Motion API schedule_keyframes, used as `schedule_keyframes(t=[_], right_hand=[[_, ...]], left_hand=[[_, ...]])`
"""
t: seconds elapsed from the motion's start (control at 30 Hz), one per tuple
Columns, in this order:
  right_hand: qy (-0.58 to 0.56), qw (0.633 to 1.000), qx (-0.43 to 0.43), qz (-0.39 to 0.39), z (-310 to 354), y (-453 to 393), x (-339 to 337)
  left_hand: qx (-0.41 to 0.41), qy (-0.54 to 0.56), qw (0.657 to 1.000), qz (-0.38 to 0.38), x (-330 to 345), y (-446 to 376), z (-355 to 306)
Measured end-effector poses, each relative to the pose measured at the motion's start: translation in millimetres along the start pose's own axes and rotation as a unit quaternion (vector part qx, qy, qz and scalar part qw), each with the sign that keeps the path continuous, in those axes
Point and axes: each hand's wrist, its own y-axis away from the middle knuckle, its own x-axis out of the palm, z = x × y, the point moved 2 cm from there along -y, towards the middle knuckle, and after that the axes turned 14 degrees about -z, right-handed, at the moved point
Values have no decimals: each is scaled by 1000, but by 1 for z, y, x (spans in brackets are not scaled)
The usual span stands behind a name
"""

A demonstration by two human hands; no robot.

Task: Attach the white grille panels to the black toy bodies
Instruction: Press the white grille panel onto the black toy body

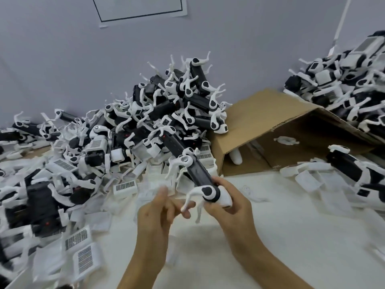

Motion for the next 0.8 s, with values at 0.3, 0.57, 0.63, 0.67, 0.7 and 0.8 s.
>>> schedule_keyframes(t=[0.3,0.57,0.63,0.67,0.7,0.8], right_hand=[[91,984,-58,139,-2,13,8],[180,981,-64,46,-1,28,16],[185,980,-51,47,0,28,16],[186,980,-49,51,0,29,17],[183,980,-51,51,1,31,18],[173,982,-64,35,4,31,18]], left_hand=[[-114,41,992,-32,-3,1,-12],[-189,129,973,-14,4,6,0],[-177,129,976,-14,2,6,0],[-166,129,978,-7,2,6,0],[-154,129,980,2,3,7,-1],[-135,123,983,10,5,8,-1]])
